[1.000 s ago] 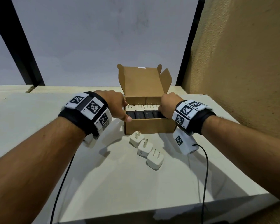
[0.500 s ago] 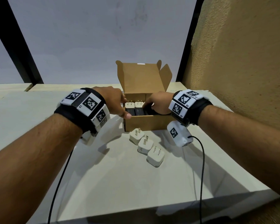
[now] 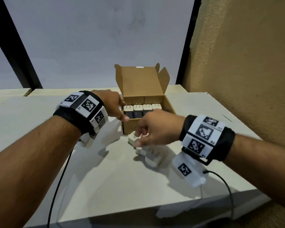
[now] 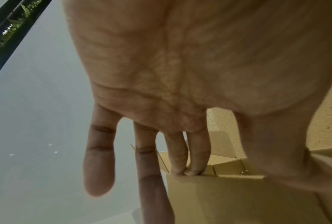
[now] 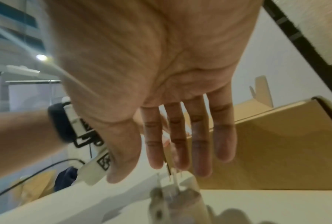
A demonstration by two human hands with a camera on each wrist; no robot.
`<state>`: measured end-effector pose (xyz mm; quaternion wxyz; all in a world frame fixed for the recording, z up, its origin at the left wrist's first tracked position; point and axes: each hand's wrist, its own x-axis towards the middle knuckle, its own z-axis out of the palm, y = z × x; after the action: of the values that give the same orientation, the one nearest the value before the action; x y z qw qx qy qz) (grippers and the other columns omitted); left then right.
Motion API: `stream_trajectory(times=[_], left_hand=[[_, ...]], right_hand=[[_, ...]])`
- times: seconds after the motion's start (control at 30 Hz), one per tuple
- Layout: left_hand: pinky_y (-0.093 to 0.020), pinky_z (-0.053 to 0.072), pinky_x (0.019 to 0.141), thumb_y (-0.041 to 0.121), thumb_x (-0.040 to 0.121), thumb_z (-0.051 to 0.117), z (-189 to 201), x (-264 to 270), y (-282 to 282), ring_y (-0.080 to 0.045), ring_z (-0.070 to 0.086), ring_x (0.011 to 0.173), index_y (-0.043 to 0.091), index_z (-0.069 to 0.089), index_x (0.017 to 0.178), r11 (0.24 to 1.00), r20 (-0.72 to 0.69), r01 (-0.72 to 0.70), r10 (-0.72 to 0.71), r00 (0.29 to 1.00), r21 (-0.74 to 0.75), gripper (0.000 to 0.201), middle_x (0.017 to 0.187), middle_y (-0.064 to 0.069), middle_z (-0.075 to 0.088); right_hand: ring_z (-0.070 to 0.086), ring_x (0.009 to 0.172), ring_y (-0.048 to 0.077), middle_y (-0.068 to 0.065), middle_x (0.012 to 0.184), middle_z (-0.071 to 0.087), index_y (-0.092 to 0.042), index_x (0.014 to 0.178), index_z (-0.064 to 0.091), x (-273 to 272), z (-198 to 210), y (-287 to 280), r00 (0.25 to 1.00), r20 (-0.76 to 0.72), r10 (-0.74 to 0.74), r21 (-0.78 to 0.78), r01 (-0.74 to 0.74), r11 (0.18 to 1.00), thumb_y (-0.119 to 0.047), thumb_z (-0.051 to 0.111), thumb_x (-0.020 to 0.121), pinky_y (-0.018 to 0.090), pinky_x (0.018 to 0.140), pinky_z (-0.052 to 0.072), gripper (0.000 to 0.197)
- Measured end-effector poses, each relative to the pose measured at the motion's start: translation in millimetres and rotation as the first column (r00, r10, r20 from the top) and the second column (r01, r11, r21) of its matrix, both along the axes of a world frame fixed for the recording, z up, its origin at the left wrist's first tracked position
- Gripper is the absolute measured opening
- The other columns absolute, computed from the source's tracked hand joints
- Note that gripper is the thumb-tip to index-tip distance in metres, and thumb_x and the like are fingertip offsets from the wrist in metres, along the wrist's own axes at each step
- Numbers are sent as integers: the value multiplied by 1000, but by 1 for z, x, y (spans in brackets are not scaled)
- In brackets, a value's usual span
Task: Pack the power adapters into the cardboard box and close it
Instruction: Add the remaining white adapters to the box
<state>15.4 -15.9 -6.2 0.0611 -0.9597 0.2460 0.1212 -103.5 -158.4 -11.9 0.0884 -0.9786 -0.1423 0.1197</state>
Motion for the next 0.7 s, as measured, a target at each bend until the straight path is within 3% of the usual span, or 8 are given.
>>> stream_trajectory(times=[0.1, 0.23, 0.4, 0.53, 0.7], left_hand=[[-35, 35, 101, 64, 76, 59, 0, 0, -1, -22, 50, 120, 26, 42, 141, 1000, 4, 2, -2, 1000, 4, 76, 132, -1, 57], [-36, 36, 100, 67, 73, 59, -3, 4, 3, -23, 50, 120, 29, 42, 141, 1000, -10, -13, 13, 1000, -17, 80, 135, -1, 55], [-37, 35, 102, 69, 69, 60, -6, 6, 7, -23, 49, 123, 30, 42, 141, 998, -33, -35, 34, 999, -58, 83, 139, 1, 51], [-38, 35, 102, 67, 71, 62, -4, 5, 4, -23, 49, 122, 28, 43, 140, 997, -34, -41, 39, 999, -61, 82, 140, 1, 51], [-36, 36, 100, 69, 67, 64, -3, 5, 5, -20, 51, 120, 29, 45, 138, 996, -45, -40, 37, 998, -75, 84, 136, 4, 54]], right_hand=[[62, 89, 15, -3, 99, 66, -22, 110, 69, -1, -9, 7, 1000, -15, -13, -44, 13, 999, -41, 72, 81, 32, 78, 55, 35], [65, 85, 19, 0, 92, 67, -19, 105, 71, 3, -17, 9, 1000, -6, -31, -28, 31, 999, -21, 66, 86, 29, 72, 55, 20], [63, 82, 16, -3, 90, 68, -21, 98, 70, 4, -22, 10, 998, -10, -55, -15, 55, 998, -39, 72, 81, 30, 70, 54, 25], [63, 83, 18, -1, 89, 68, -18, 91, 70, 4, -25, 11, 999, -3, -50, -43, 50, 998, -28, 74, 79, 27, 65, 51, 17], [55, 81, 6, -13, 89, 60, -30, 104, 71, 8, 12, -3, 987, -30, -160, 281, 162, 946, -39, 56, 90, 24, 70, 45, 23]])
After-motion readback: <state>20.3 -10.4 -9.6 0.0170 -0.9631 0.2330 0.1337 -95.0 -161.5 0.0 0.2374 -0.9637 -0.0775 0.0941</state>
